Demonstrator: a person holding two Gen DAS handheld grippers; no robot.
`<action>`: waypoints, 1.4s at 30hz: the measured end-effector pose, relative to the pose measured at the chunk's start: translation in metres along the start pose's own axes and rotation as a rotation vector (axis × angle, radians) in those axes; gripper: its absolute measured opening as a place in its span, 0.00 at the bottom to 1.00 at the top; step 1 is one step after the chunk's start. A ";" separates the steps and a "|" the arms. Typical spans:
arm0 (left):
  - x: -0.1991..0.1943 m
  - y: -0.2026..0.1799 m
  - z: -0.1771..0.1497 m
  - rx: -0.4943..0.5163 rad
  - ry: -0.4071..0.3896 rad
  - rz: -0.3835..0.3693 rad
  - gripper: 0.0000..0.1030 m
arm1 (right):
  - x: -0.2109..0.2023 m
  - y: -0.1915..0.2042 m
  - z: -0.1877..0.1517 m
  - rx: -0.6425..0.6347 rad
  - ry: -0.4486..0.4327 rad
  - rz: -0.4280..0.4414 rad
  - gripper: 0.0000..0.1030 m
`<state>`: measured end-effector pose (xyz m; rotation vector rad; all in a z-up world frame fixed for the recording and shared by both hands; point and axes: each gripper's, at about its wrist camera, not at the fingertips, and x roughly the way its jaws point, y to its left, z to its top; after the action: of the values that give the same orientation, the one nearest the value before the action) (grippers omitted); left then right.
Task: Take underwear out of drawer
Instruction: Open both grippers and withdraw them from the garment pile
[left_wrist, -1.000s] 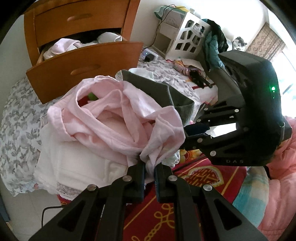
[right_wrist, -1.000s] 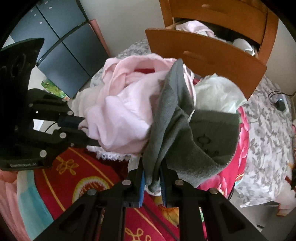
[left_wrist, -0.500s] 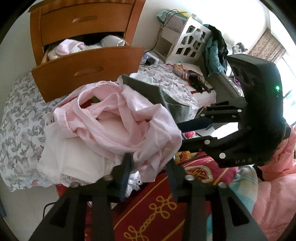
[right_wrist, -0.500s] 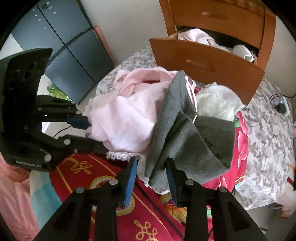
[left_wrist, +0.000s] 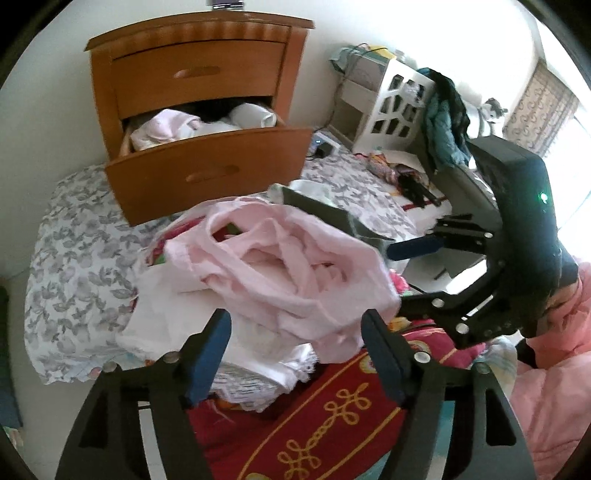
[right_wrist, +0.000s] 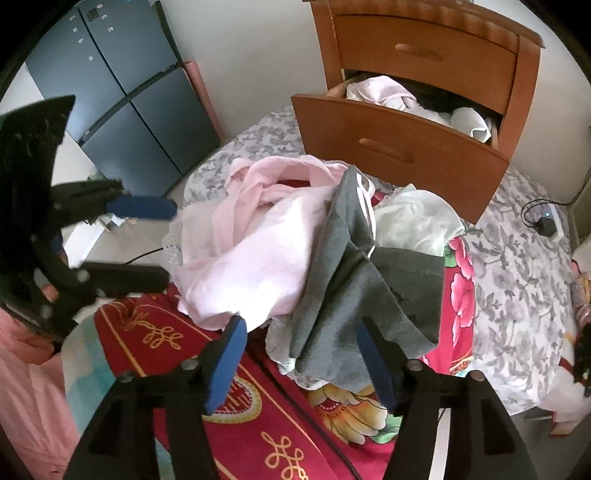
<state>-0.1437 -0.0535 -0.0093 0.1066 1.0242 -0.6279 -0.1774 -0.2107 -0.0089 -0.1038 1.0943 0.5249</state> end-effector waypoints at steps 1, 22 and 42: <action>0.000 0.003 0.000 -0.006 -0.001 0.008 0.75 | 0.000 0.000 0.000 -0.001 0.001 -0.002 0.71; 0.007 0.013 -0.003 -0.024 -0.012 0.071 0.97 | 0.000 0.003 -0.004 -0.066 -0.033 -0.070 1.00; -0.003 0.012 0.002 -0.014 -0.036 0.046 0.98 | -0.007 -0.002 -0.003 -0.059 -0.062 -0.060 1.00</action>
<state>-0.1371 -0.0436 -0.0084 0.1054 0.9883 -0.5788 -0.1811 -0.2157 -0.0045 -0.1709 1.0123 0.5034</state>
